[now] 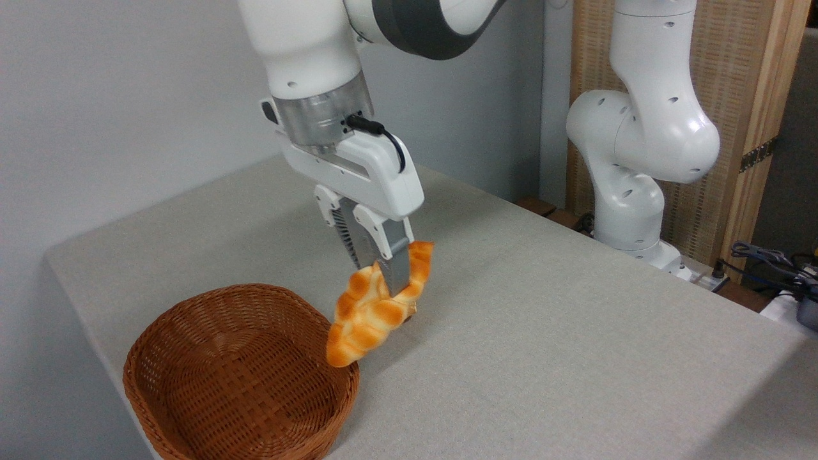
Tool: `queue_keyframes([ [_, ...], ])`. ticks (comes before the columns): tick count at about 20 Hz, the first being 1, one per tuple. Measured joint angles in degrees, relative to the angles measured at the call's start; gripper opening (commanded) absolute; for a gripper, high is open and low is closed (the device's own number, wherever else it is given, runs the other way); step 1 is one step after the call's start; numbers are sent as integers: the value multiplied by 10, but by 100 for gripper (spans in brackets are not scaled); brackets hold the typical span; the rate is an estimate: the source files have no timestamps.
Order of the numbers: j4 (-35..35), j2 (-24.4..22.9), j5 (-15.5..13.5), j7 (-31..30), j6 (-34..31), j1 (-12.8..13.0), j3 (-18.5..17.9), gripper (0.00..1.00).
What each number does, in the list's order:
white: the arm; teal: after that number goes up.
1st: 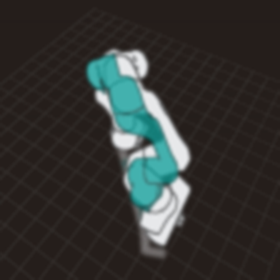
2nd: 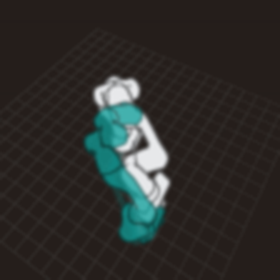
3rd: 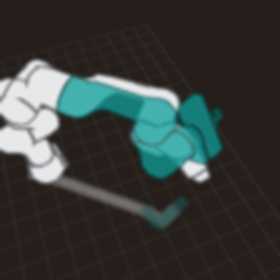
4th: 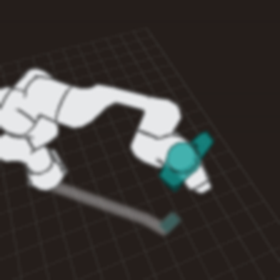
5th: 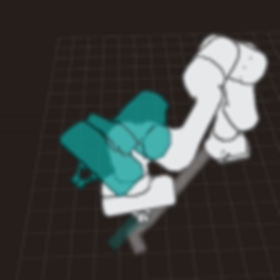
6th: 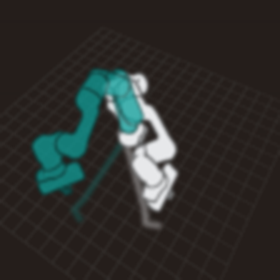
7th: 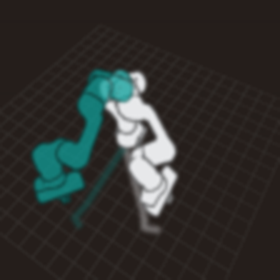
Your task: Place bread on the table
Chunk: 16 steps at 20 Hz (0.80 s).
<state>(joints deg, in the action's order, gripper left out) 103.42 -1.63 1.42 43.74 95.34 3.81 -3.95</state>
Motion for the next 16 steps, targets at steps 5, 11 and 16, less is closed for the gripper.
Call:
queue_keyframes([
  [5,30,-7,0,69,-18,0,-3,65],
  [11,84,-26,-1,99,-19,5,0,100],
  [16,96,-26,-1,100,-19,13,1,100],
])
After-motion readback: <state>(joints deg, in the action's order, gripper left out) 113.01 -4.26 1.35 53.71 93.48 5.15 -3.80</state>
